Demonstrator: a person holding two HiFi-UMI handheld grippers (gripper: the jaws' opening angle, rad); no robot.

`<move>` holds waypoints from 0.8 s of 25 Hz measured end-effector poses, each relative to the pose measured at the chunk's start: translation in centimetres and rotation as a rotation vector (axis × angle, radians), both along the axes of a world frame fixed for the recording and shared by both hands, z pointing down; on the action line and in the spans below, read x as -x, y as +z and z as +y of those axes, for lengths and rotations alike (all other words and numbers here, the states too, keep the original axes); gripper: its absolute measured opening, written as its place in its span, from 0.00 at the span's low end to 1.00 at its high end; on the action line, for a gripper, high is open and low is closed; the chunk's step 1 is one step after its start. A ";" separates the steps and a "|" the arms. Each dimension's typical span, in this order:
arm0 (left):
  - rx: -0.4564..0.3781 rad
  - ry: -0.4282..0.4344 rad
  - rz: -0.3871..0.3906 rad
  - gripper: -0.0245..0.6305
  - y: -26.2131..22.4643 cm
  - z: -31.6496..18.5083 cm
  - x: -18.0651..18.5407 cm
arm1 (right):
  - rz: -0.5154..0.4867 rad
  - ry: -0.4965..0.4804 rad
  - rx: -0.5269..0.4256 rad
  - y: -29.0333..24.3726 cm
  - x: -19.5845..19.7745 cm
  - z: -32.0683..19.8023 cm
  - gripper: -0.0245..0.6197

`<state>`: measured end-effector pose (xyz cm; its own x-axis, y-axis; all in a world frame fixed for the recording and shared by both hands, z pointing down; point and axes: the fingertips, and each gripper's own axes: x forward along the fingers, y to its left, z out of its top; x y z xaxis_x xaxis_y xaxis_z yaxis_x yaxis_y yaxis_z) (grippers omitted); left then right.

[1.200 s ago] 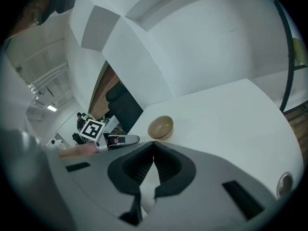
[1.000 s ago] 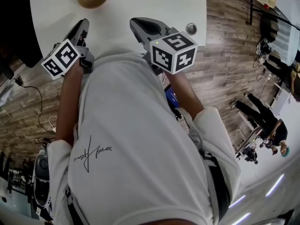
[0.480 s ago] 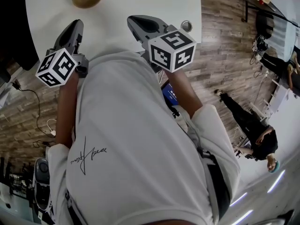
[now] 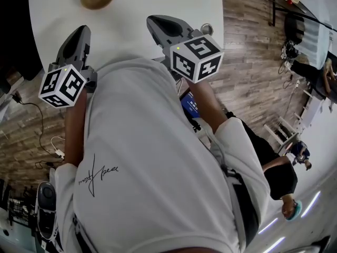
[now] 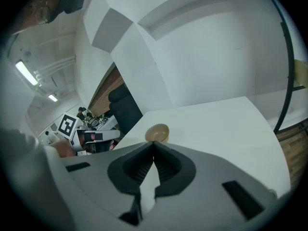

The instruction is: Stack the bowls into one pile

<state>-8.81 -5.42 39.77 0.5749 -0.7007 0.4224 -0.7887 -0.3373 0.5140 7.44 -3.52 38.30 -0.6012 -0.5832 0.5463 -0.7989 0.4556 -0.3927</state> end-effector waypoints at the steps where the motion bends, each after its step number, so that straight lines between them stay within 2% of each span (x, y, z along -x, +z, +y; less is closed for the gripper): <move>1: -0.008 0.000 -0.002 0.08 -0.3 0.2 0.0 | -0.002 -0.001 -0.011 -0.2 0.0 0.0 0.05; 9: -0.154 -0.018 -0.084 0.05 -4.0 0.7 0.1 | 0.010 -0.023 -0.080 -1.8 0.0 0.3 0.05; 15: -0.254 -0.012 -0.095 0.05 -7.2 0.8 0.4 | 0.022 -0.030 -0.126 -3.5 0.6 0.3 0.05; 20: -0.291 0.001 -0.065 0.05 -9.1 0.8 0.1 | 0.031 -0.040 -0.147 -4.5 1.1 0.6 0.05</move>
<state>-8.91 -4.58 30.69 0.5538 -0.7975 0.2394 -0.8164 -0.4636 0.3443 6.38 -2.96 33.84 -0.6097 -0.6342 0.4754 -0.7896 0.5383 -0.2945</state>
